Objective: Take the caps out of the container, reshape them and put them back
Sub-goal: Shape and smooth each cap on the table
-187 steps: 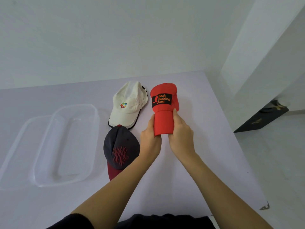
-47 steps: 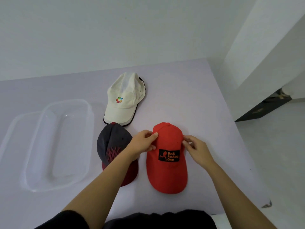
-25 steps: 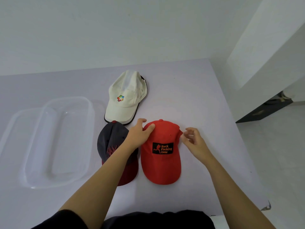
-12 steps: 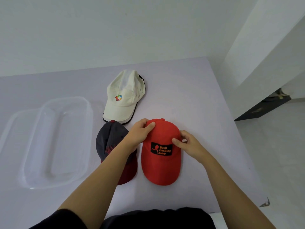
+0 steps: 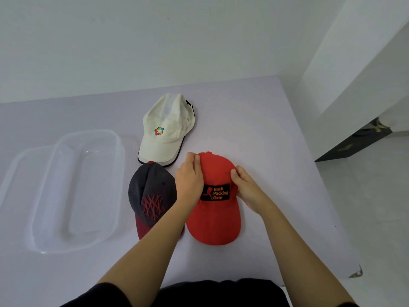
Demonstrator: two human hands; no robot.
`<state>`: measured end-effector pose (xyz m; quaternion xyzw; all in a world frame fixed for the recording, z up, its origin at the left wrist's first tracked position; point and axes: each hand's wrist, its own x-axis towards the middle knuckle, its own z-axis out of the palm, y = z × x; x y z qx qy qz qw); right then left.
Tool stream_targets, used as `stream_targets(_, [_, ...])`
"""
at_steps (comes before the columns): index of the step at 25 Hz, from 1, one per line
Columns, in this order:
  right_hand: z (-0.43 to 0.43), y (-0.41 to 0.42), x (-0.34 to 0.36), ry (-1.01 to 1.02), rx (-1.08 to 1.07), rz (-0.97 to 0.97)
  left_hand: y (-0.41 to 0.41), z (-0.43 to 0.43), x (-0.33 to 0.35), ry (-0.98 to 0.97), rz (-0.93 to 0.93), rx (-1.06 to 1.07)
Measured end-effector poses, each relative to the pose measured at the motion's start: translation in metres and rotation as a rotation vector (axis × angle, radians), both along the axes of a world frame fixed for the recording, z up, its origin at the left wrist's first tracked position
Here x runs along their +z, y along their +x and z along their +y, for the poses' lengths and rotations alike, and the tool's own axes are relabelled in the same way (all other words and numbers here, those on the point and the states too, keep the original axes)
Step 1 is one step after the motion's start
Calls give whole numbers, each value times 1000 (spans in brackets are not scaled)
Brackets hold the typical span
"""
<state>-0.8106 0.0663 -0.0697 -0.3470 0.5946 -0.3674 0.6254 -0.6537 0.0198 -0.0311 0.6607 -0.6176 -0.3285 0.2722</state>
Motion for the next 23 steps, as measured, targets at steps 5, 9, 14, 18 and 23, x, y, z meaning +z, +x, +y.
stream_targets(5, [1, 0, -5, -140, 19, 347, 6, -2, -19, 29, 77, -75])
stream_targets(9, [2, -4, -11, -160, 73, 596, 4, -4, -29, 100, 98, -114])
stream_targets(14, [5, 7, -7, -139, -110, 346, 1, -8, -26, -17, 107, -92])
stream_targets(18, [3, 9, -16, -114, -171, 249, 3, -10, -25, -19, 77, -113])
stream_targets(23, [-1, -4, -15, -42, 5, 554, 14, -19, -36, 226, -61, -177])
